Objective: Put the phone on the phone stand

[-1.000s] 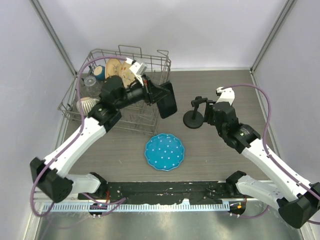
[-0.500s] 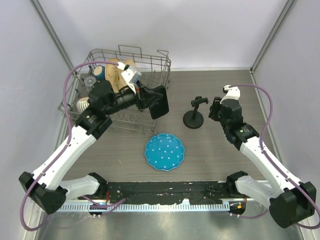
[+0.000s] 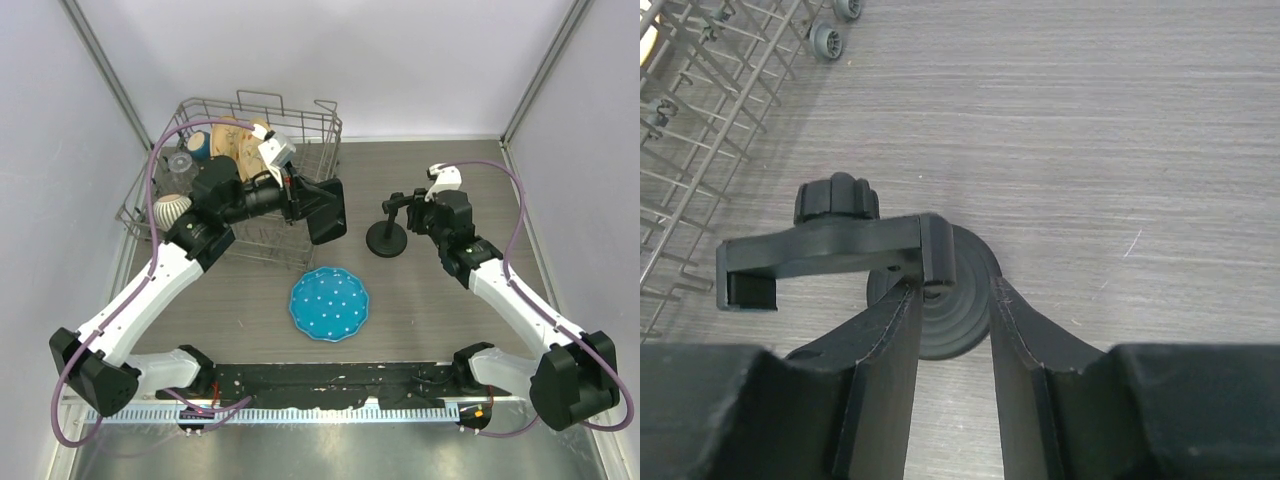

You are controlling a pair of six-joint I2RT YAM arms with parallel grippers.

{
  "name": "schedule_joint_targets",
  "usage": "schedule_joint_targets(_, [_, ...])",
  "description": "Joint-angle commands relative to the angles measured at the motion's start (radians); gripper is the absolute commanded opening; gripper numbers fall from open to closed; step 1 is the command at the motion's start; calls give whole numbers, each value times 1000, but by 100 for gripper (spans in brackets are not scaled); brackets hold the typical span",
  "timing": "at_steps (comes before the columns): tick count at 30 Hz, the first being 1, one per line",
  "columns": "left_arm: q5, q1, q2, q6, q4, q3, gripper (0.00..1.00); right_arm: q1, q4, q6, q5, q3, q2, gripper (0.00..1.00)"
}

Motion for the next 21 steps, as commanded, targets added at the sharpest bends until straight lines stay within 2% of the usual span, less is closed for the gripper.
schedule_joint_targets(1, [42, 1, 7, -9, 109, 30, 0, -5, 100, -39, -3, 51, 3, 38])
schedule_joint_targets(5, [66, 1, 25, -15, 124, 32, 0, -3, 109, -63, 13, 51, 6, 37])
schedule_joint_targets(11, [120, 1, 74, -51, 160, 47, 0, -3, 120, -109, 12, 55, 8, 28])
schedule_joint_targets(18, [140, -14, 128, -63, 176, 76, 0, -3, 131, -123, -17, 45, -1, 7])
schedule_joint_targets(21, [141, -60, 154, -6, 212, 80, 0, -3, 134, -122, -45, 41, -7, 1])
